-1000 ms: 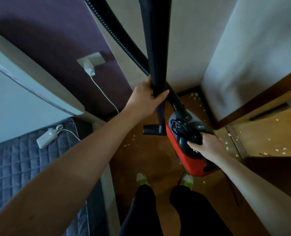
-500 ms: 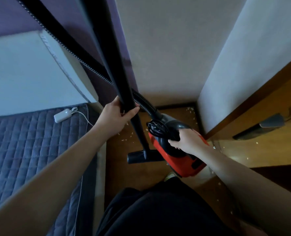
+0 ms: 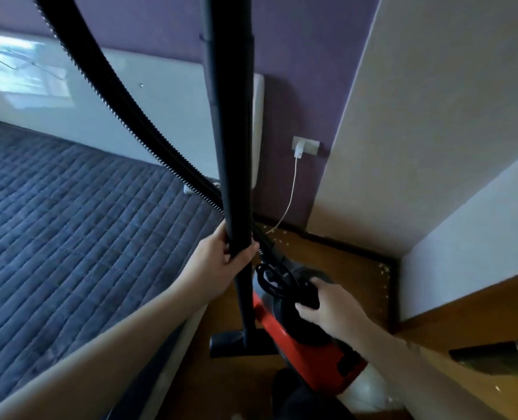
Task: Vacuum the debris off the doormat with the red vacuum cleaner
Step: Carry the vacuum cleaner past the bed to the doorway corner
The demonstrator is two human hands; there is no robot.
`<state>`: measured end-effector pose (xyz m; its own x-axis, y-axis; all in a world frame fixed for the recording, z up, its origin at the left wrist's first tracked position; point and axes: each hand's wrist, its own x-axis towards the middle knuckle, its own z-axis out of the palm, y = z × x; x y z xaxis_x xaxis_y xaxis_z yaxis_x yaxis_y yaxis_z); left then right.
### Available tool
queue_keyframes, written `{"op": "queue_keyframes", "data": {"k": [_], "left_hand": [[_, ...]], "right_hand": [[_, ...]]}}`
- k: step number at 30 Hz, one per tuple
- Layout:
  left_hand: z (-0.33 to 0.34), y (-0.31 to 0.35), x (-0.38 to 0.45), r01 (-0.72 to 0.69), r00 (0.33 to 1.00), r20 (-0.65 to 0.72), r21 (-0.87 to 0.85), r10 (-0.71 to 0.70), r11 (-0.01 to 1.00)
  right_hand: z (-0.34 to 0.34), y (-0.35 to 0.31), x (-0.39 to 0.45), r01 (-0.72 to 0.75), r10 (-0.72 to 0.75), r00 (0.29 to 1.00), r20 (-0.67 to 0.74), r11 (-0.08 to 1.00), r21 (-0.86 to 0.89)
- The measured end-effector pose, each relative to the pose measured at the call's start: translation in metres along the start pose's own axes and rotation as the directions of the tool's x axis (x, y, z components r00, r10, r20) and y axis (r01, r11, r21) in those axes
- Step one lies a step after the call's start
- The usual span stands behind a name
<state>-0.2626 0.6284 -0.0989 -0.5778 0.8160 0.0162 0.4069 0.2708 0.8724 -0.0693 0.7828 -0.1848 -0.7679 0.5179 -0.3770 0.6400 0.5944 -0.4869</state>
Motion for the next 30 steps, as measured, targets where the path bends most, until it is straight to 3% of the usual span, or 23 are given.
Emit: {"op": "queue_keyframes", "data": {"k": [8, 13, 17, 23, 30], "left_hand": [[-0.059, -0.016, -0.1, 0.12, 0.964, -0.235, -0.036, -0.125, 0.992], [-0.061, -0.008, -0.166, 0.158, 0.898, -0.404, -0.081, -0.177, 0.984], [-0.054, 0.0, -0.224, 0.198, 0.738, -0.605, -0.228, -0.298, 0.953], [-0.049, 0.006, -0.32, 0.268, 0.487, -0.795, -0.257, -0.361, 0.928], [-0.032, 0.013, -0.457, 0.226, 0.186, -0.881, -0.392, -0.435, 0.892]], "right_hand": [[0.039, -0.075, -0.03, 0.209, -0.215, 0.968, 0.127, 0.976, 0.06], [0.057, -0.108, -0.041, 0.406, -0.412, 0.892, 0.187, 0.911, 0.072], [0.072, -0.129, -0.056, 0.507, -0.507, 0.816, 0.28, 0.858, 0.076], [0.111, -0.175, -0.093, 0.635, -0.615, 0.684, 0.392, 0.767, 0.095], [0.183, -0.225, -0.176, 0.8, -0.685, 0.498, 0.531, 0.6, 0.024]]}}
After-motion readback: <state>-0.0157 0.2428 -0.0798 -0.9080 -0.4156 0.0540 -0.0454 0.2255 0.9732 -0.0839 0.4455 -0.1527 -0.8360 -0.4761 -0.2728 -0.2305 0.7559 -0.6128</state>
